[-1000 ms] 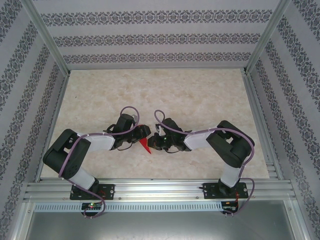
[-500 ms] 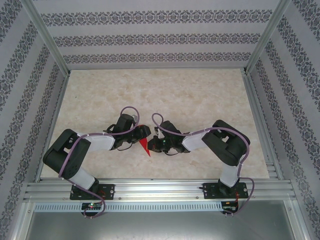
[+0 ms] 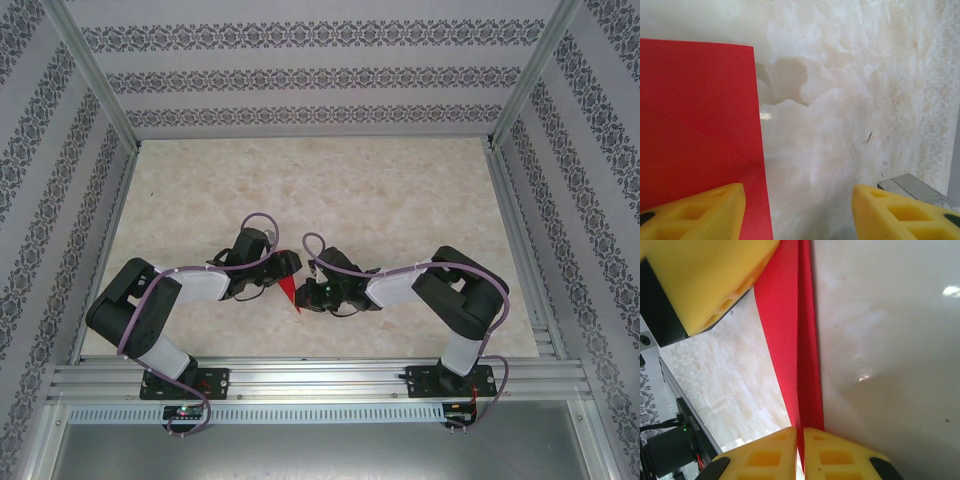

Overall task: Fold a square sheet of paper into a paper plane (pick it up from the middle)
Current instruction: Fold the wing for the fifth time at the center of the table.

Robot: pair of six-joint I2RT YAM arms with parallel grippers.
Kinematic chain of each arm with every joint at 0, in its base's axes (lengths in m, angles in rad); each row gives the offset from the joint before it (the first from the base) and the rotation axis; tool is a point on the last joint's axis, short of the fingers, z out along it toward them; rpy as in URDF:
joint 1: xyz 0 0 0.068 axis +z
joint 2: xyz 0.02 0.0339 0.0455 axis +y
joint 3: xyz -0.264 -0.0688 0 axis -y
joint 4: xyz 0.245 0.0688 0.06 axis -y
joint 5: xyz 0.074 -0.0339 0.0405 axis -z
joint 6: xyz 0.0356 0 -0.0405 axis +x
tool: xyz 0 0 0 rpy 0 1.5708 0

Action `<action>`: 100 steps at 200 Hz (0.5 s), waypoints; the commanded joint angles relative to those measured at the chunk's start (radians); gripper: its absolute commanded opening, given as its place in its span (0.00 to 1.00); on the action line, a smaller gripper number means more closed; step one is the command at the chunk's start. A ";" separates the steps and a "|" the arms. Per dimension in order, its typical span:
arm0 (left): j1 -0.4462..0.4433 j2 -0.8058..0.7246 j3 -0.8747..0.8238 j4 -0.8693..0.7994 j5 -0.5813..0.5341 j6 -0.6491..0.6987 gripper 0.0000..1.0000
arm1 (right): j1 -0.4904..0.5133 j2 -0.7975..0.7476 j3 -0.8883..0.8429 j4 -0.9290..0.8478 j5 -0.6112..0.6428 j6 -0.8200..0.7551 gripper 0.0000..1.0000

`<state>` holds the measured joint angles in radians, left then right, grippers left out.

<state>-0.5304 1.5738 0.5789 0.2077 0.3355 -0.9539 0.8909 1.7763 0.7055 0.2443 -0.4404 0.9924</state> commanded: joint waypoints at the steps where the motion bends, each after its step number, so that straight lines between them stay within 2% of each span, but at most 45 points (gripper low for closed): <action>1: 0.012 0.023 0.006 -0.055 -0.002 0.009 0.59 | 0.014 0.016 0.002 -0.101 0.054 -0.024 0.08; 31: 0.012 0.025 0.008 -0.057 -0.001 0.011 0.59 | 0.013 0.018 -0.035 -0.145 0.112 -0.001 0.03; 61: 0.011 0.031 0.010 -0.058 -0.001 0.015 0.59 | 0.010 0.035 -0.077 -0.097 0.079 0.043 0.01; 100: 0.011 0.042 0.016 -0.055 0.004 0.012 0.59 | 0.001 -0.020 -0.079 -0.105 0.068 0.037 0.09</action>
<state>-0.5304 1.5806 0.5846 0.2070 0.3450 -0.9539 0.8948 1.7714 0.6701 0.2890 -0.4076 1.0275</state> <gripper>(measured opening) 0.586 0.076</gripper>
